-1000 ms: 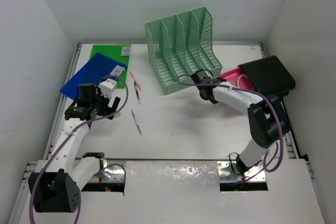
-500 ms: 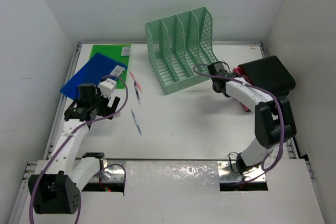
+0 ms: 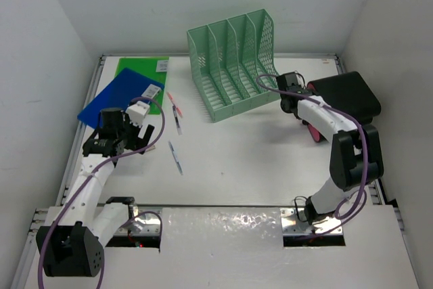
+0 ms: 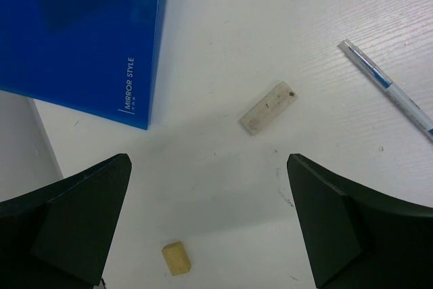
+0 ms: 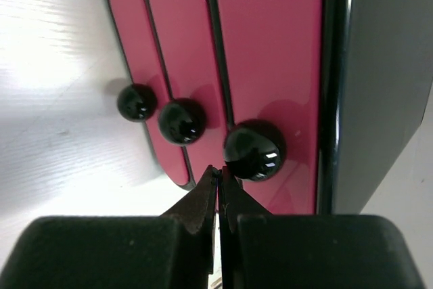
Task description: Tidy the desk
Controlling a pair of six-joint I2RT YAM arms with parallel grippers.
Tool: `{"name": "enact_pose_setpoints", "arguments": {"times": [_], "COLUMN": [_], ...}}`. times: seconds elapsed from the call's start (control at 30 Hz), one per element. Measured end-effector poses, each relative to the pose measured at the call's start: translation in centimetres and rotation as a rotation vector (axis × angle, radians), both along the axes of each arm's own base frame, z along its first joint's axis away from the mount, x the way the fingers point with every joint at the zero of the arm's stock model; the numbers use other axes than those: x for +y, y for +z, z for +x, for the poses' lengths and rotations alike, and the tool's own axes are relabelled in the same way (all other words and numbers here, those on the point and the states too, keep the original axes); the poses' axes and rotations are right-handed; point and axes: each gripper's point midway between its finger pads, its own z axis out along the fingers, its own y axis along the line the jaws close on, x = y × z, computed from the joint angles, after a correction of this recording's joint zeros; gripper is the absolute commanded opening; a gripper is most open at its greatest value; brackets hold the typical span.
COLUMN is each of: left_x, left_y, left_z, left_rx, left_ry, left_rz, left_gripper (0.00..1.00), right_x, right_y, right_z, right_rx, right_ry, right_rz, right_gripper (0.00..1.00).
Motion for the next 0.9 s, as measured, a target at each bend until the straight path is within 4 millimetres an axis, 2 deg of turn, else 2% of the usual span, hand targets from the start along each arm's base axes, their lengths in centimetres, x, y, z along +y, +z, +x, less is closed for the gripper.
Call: {"name": "enact_pose_setpoints", "arguments": {"times": [0.2, 0.3, 0.33, 0.43, 0.53, 0.6, 0.73, 0.9], "left_x": [0.2, 0.3, 0.3, 0.3, 0.3, 0.3, 0.3, 0.3], "left_y": [0.1, 0.1, 0.1, 0.1, 0.1, 0.1, 0.0, -0.2], "left_z": [0.0, 0.0, 0.0, 0.0, 0.0, 0.0, 0.0, 0.1], "left_rx": [-0.002, -0.002, -0.003, -0.003, -0.003, -0.003, 0.0, 0.01], "left_ry": [0.002, 0.005, 0.005, 0.005, 0.005, 0.006, 0.007, 0.007], "left_rz": [0.012, 0.014, 0.014, 0.014, 0.015, 0.015, 0.017, 0.017], "left_gripper": [1.0, 1.0, 1.0, 1.0, 1.0, 1.0, 1.0, 1.0], "right_x": [-0.8, 0.2, 0.9, 3.7, 5.6, 5.1, 3.3, 1.1], "right_y": [-0.1, 0.0, 0.0, 0.1, -0.1, -0.2, -1.5, -3.0], "right_z": [-0.1, 0.3, 0.5, 1.0, 1.3, 1.6, 2.3, 1.8], "right_rx": [0.004, 0.0, -0.01, -0.026, -0.008, 0.015, 0.113, 0.212], "right_ry": [-0.02, 0.027, 0.061, 0.182, 0.275, 0.267, 0.23, 0.183], "right_rz": [0.005, 0.029, 0.031, 0.013, -0.04, -0.11, -0.25, -0.342], "right_gripper": [0.0, 0.19, 0.38, 0.5, 0.5, 0.51, 0.51, 0.49]}}
